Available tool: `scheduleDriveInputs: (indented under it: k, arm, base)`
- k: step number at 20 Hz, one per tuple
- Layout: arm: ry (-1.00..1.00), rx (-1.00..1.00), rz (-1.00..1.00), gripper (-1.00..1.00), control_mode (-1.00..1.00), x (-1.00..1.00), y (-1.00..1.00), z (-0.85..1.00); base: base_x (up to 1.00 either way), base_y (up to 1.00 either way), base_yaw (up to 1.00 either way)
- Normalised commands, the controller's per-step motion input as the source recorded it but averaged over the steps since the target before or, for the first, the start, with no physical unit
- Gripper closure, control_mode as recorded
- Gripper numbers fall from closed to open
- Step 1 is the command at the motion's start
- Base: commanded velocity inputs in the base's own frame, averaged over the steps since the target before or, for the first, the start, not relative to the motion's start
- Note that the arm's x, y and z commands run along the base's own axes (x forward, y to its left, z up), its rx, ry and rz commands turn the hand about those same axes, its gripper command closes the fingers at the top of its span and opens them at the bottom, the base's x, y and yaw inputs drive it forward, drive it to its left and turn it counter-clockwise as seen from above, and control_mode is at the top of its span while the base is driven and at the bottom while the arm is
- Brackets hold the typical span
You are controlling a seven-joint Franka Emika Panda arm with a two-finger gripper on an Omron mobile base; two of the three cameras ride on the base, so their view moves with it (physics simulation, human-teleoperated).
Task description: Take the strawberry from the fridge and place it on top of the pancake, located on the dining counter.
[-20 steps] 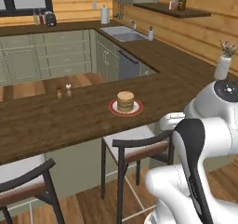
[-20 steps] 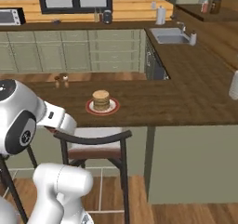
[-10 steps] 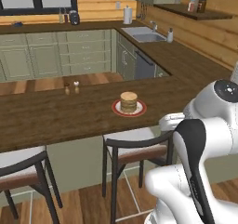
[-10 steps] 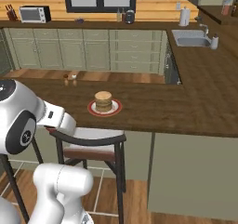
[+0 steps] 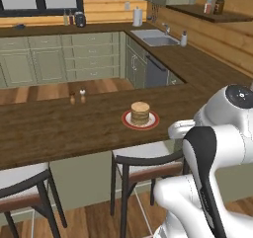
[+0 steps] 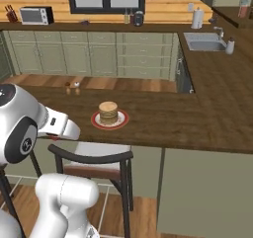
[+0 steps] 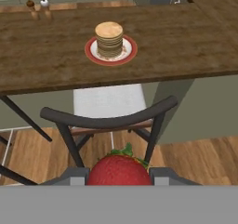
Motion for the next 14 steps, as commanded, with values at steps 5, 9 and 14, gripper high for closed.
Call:
scheduleDriveInputs:
  k: [5, 9, 14]
  arm:
    - [0.00, 0.00, 0.00, 1.00, 1.00, 0.00, 0.00, 0.00]
    - [0.00, 0.00, 0.00, 1.00, 1.00, 0.00, 0.00, 0.00]
    - [0.00, 0.00, 0.00, 1.00, 1.00, 0.00, 0.00, 0.00]
  base:
    - [0.37, -0.35, 0.00]
    - [0.08, -0.54, 0.00]
    - [0.06, -0.45, 0.00]
